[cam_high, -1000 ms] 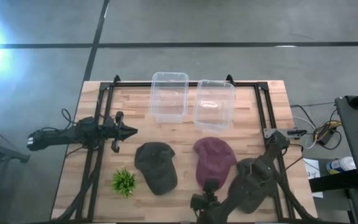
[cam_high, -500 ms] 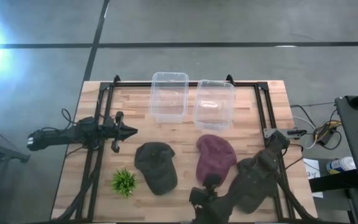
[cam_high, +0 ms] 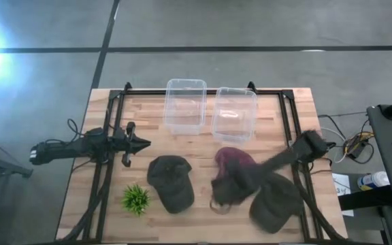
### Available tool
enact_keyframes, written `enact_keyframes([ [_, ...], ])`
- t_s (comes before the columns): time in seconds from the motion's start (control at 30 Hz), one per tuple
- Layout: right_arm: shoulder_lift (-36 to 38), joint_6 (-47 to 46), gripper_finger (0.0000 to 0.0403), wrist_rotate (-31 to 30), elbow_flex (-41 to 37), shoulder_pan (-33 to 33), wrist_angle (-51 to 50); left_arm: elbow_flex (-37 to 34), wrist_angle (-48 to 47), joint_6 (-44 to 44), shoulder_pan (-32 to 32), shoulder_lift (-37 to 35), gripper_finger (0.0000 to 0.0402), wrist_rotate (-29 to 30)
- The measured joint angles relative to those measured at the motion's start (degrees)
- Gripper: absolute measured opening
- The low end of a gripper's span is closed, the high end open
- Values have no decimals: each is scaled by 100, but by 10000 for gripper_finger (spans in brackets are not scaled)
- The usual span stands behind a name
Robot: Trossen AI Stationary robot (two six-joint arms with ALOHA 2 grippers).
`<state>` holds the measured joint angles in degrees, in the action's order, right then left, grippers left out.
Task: Pick & Place hat
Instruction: Put the red cap into the right transparent bin
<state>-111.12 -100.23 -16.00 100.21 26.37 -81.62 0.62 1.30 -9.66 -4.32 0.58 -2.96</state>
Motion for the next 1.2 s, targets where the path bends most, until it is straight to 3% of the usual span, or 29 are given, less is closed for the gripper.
enact_keyframes([
  [0.23, 514, 760, 210, 684, -1536, -781, 2354, 0, -1, 0, 0, 2, 28, 0],
  [0.43, 458, 647, 210, 915, -2188, -845, 2642, 0, -2, 1, 0, 8, 28, 0],
  [0.7, 425, 592, 203, 899, -2690, -946, 3835, 0, 0, 1, 2, 11, 28, 0],
  [0.83, 425, 530, 152, 809, -2899, -959, 3893, 0, 0, 1, 0, 11, 28, 0],
  [1.0, 425, 556, 34, 794, -3038, -953, 3871, 0, 0, 1, 2, 20, 28, 0],
  [1.2, 731, 1201, 12, 812, -2818, -832, 4103, 0, 0, 1, 2, 20, 28, 0],
])
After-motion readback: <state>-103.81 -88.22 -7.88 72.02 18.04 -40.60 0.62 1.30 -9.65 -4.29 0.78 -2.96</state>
